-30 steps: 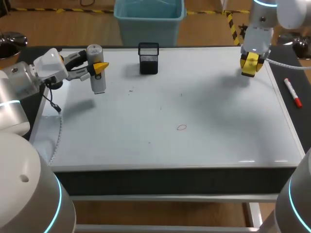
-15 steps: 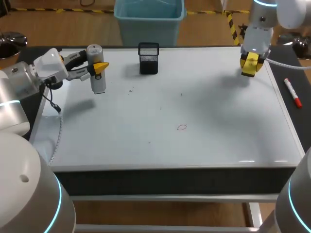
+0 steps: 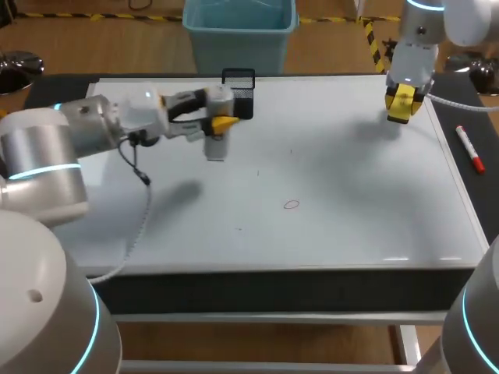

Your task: Pick up the inspection probe, press it on each red-marked spot on the whiteboard one by one, put down the probe, pick up the eraser, and wipe off all the red marks.

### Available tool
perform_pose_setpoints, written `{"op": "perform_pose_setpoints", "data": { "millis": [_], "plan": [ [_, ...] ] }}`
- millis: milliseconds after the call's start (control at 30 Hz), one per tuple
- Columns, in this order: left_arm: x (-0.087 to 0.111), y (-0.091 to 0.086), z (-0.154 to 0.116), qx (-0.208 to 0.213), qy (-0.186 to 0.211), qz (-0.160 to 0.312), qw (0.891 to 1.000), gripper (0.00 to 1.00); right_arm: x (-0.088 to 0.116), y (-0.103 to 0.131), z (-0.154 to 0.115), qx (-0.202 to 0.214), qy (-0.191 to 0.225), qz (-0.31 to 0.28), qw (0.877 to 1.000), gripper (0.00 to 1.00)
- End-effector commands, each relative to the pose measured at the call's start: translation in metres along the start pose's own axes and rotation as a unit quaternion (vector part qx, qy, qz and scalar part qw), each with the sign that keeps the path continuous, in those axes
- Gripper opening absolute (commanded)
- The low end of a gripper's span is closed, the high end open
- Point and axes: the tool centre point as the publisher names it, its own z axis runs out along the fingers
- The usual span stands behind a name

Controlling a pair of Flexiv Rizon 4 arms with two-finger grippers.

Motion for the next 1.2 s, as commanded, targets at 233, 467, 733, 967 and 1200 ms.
{"op": "perform_pose_setpoints", "data": {
  "millis": [233,467,733,967,1200],
  "plan": [
    [0.036,0.015,0.064,0.013,0.032,-0.001,0.999,0.00,0.000,-0.001,-0.001,0.000,0.001,-0.001,1.000,0.00],
    [0.058,0.018,0.086,0.032,0.048,-0.003,0.998,0.00,0.000,-0.001,-0.001,0.000,0.001,-0.001,1.000,0.00],
    [0.076,0.029,0.096,0.061,0.054,-0.014,0.997,0.00,0.000,-0.001,-0.001,0.000,0.001,-0.001,1.000,0.00],
    [0.097,0.030,0.102,0.071,0.065,-0.036,0.995,0.00,0.000,-0.001,-0.001,0.000,0.001,-0.001,1.000,0.00],
    [0.108,0.042,0.101,0.079,0.066,-0.058,0.993,0.00,0.000,-0.001,-0.001,0.000,0.001,-0.001,1.000,0.00]
  ]
}}
